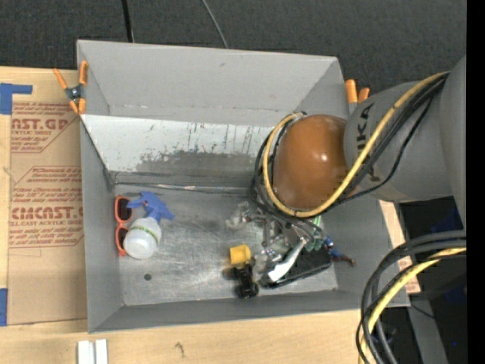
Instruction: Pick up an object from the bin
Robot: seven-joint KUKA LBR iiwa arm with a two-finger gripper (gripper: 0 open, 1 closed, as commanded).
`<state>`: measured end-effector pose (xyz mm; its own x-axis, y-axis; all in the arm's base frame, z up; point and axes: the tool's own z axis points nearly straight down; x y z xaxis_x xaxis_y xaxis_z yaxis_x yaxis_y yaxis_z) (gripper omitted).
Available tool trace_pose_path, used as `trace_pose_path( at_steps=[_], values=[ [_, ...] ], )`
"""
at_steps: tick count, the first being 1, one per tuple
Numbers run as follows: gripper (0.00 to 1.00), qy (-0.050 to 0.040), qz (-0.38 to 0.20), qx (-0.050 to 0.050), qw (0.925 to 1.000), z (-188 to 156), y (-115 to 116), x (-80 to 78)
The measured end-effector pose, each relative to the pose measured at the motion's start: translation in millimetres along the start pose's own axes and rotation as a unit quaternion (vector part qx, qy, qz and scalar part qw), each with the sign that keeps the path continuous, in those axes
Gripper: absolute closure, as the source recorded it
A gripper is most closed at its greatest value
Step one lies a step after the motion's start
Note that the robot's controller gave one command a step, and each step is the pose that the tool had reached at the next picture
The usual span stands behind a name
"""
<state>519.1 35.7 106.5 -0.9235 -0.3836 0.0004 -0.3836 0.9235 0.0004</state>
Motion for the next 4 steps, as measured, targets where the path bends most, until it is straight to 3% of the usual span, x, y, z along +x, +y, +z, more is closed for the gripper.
trace_pose_path(
  at_steps=[1,2,3,4],
  values=[
    [1.00,0.0069,-0.089,-0.003,0.9960,8,2,-3.5],
    [1.00,0.0065,-0.089,-0.003,0.9960,9,3,-3.7],
    [1.00,-0.0029,-0.063,0.000,0.9980,-29,6,12.7],
    [1.00,-0.0009,-0.052,0.000,0.9987,-68,36,10.1]
  ],
)
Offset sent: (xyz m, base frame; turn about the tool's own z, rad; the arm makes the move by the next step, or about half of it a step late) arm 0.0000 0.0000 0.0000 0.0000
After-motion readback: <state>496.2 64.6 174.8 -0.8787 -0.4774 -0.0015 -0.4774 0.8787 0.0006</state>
